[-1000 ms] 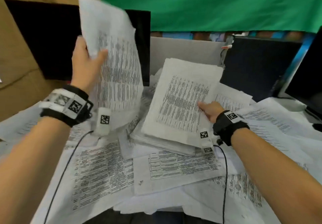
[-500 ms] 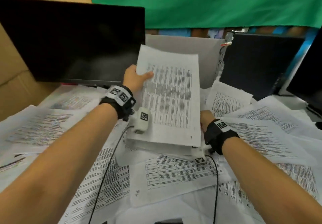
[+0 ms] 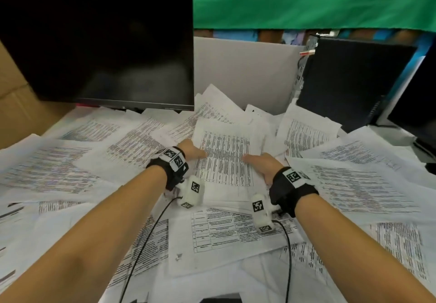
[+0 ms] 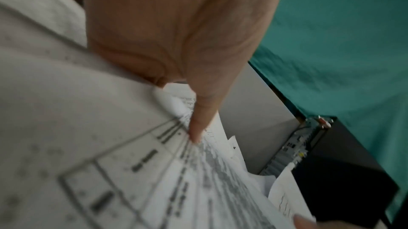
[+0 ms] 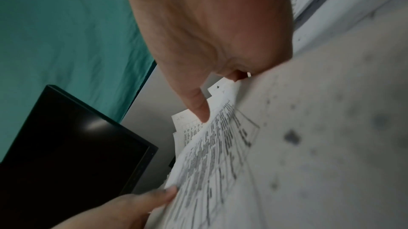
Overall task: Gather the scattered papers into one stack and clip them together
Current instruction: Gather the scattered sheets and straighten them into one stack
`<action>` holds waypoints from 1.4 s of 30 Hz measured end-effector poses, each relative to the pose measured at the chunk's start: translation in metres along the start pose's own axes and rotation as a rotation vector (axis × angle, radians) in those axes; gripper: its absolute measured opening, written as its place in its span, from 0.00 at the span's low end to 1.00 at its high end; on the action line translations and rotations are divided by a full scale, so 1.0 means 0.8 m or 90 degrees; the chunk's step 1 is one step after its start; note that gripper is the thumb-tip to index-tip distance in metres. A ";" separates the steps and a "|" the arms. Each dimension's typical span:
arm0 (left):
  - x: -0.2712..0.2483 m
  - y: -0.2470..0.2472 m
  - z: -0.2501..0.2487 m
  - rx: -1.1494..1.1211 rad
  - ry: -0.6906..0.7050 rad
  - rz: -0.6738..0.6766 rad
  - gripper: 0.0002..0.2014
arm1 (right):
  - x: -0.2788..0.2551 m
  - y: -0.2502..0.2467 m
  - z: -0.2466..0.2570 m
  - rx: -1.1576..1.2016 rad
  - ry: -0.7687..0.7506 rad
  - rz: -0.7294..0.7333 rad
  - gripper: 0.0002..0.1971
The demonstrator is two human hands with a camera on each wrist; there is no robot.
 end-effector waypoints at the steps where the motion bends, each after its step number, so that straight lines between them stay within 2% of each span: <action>1: -0.004 -0.001 0.002 -0.033 0.017 0.004 0.23 | -0.004 0.001 0.000 0.001 -0.005 0.012 0.49; 3: -0.015 -0.007 0.000 -0.161 0.063 0.023 0.21 | 0.002 -0.001 -0.006 0.042 -0.011 0.039 0.58; 4: -0.029 -0.012 -0.007 -0.214 0.098 0.037 0.22 | 0.006 -0.005 -0.011 0.068 -0.024 0.047 0.58; 7: -0.072 -0.034 -0.033 -0.279 0.222 0.035 0.25 | -0.019 -0.023 -0.007 0.156 -0.077 0.049 0.39; 9: -0.101 -0.059 -0.049 -0.307 0.304 -0.017 0.25 | -0.055 -0.032 0.014 0.277 -0.129 0.085 0.30; 10: -0.117 -0.073 -0.058 -0.328 0.341 -0.051 0.23 | -0.070 -0.034 0.027 0.344 -0.154 0.123 0.29; 12: -0.149 -0.094 -0.080 -0.356 0.415 -0.126 0.19 | -0.103 -0.037 0.063 0.421 -0.205 0.172 0.33; 13: -0.164 -0.101 -0.092 -0.354 0.453 -0.168 0.17 | -0.118 -0.037 0.084 0.427 -0.243 0.157 0.34; 15: -0.194 -0.111 -0.116 -0.339 0.521 -0.246 0.16 | -0.155 -0.040 0.127 0.382 -0.348 0.071 0.27; 17: -0.218 -0.119 -0.130 -0.346 0.581 -0.323 0.17 | -0.178 -0.041 0.151 0.327 -0.421 -0.026 0.23; 18: -0.226 -0.123 -0.130 -0.350 0.596 -0.351 0.19 | -0.187 -0.042 0.157 0.307 -0.443 -0.049 0.24; 20: -0.229 -0.133 -0.116 -0.381 0.568 -0.355 0.25 | -0.192 -0.038 0.156 0.268 -0.467 0.000 0.27; 21: -0.223 -0.135 -0.102 -0.414 0.543 -0.332 0.26 | -0.190 -0.036 0.149 0.251 -0.462 0.032 0.31; 24: -0.203 -0.137 -0.066 -0.490 0.448 -0.229 0.38 | -0.184 -0.032 0.132 0.280 -0.436 0.080 0.41; 26: -0.201 -0.130 -0.068 -0.443 0.431 -0.181 0.33 | -0.180 -0.025 0.136 0.327 -0.430 0.062 0.46; 28: -0.211 -0.126 -0.091 -0.396 0.462 -0.197 0.23 | -0.180 -0.019 0.151 0.366 -0.422 -0.014 0.56; 29: -0.217 -0.129 -0.103 -0.403 0.489 -0.221 0.20 | -0.182 -0.019 0.161 0.390 -0.438 -0.049 0.56; 31: -0.230 -0.145 -0.118 -0.473 0.518 -0.291 0.19 | -0.192 -0.023 0.180 0.444 -0.482 -0.075 0.45; 32: -0.230 -0.153 -0.116 -0.504 0.513 -0.303 0.18 | -0.193 -0.024 0.184 0.454 -0.496 -0.059 0.37; 34: -0.212 -0.156 -0.098 -0.473 0.461 -0.227 0.18 | -0.189 -0.022 0.176 0.386 -0.489 0.003 0.28; 36: -0.188 -0.139 -0.058 -0.368 0.356 -0.081 0.27 | -0.173 -0.007 0.146 0.249 -0.426 0.102 0.28; 37: -0.180 -0.134 -0.036 -0.346 0.303 -0.052 0.31 | -0.169 -0.001 0.131 0.197 -0.402 0.134 0.28; 38: -0.174 -0.134 -0.020 -0.372 0.275 -0.058 0.30 | -0.168 0.001 0.124 0.193 -0.388 0.146 0.25; 40: -0.178 -0.154 -0.014 -0.484 0.295 -0.176 0.19 | -0.178 -0.008 0.131 0.273 -0.413 0.125 0.17; 42: -0.196 -0.180 -0.036 -0.551 0.383 -0.316 0.12 | -0.192 -0.021 0.162 0.322 -0.490 0.098 0.19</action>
Point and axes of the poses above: each hand's wrist, its own x-axis towards the middle knuckle, its own y-axis out of the palm, z = x × y, the point moved 6 cm from there along x, towards the middle knuckle, and after that the axes turned 3 degrees about -z, right-handed, at the moved point
